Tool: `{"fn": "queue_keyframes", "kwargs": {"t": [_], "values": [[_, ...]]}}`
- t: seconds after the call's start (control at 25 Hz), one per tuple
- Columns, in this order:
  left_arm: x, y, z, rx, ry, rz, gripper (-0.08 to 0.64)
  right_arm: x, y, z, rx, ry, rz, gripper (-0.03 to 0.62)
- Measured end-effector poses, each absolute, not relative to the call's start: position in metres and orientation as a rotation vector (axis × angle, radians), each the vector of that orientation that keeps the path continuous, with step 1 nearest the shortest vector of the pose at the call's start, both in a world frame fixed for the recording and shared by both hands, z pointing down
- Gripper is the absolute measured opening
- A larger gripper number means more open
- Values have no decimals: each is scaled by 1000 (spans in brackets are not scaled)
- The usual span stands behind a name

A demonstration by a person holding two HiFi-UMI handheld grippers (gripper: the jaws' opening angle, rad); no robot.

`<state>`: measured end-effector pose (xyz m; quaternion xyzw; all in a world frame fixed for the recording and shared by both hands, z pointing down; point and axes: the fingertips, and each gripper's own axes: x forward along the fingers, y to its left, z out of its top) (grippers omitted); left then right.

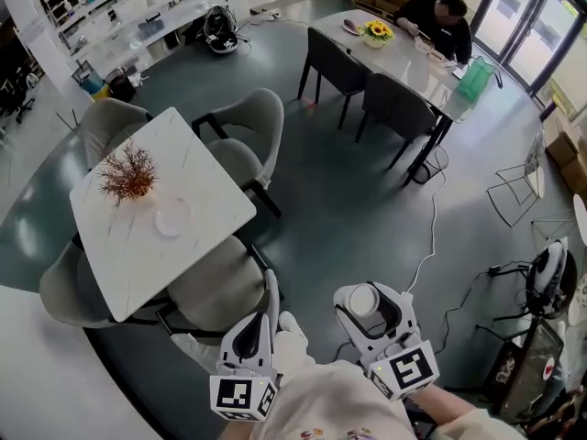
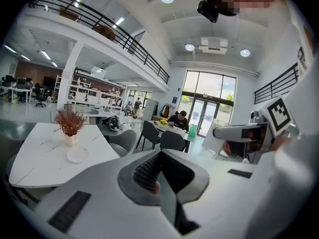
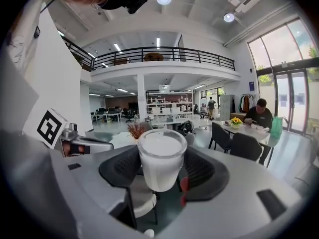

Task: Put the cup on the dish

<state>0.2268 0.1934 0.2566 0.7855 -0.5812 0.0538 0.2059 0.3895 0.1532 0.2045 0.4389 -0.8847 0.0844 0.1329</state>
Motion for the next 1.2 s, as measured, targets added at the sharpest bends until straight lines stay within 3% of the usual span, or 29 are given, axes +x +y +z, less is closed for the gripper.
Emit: {"fn": "queue_keyframes", "kwargs": {"t": [0.76, 1.2], "values": [[146, 164, 274, 1945, -1835, 61, 3, 282, 77, 219, 949, -2662, 220, 265], [107, 89, 286, 1784, -1957, 19, 3, 231, -10, 233, 717, -2690, 176, 267]]}}
